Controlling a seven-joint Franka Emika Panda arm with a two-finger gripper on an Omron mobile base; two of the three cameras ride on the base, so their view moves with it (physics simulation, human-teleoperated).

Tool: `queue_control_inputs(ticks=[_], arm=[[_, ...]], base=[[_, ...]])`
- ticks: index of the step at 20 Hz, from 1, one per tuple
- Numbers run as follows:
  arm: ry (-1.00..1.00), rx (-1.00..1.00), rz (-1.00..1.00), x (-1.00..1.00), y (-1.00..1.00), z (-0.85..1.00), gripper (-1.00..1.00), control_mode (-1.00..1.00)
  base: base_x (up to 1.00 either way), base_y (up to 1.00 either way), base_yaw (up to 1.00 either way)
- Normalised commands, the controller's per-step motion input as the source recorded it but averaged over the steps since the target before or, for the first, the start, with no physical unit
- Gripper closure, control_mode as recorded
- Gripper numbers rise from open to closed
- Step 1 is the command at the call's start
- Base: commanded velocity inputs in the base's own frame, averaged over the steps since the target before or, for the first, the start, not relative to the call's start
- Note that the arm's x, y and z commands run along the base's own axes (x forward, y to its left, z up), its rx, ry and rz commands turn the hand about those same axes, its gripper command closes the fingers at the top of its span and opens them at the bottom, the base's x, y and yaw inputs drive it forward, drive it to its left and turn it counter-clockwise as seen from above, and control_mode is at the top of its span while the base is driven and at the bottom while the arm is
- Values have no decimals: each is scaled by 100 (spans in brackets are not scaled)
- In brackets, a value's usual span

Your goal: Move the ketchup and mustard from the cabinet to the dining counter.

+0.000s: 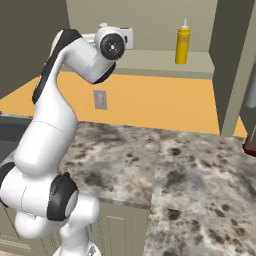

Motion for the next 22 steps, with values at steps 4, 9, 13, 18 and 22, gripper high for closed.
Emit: queue_control_inputs(ticks=[4,9,13,18,22], arm=[[-6,-6,4,-50,25,0,100,-100],[-6,-7,0,-59,17,0,100,-100],[-3,-3,0,-57,3,0,100,-100],[0,-1,0,-53,1,0,100,-100],[4,0,0,-55,18,-14,100,-100]], base=[[0,0,0],[0,0,0],[0,0,0],[0,0,0],[0,0,0]])
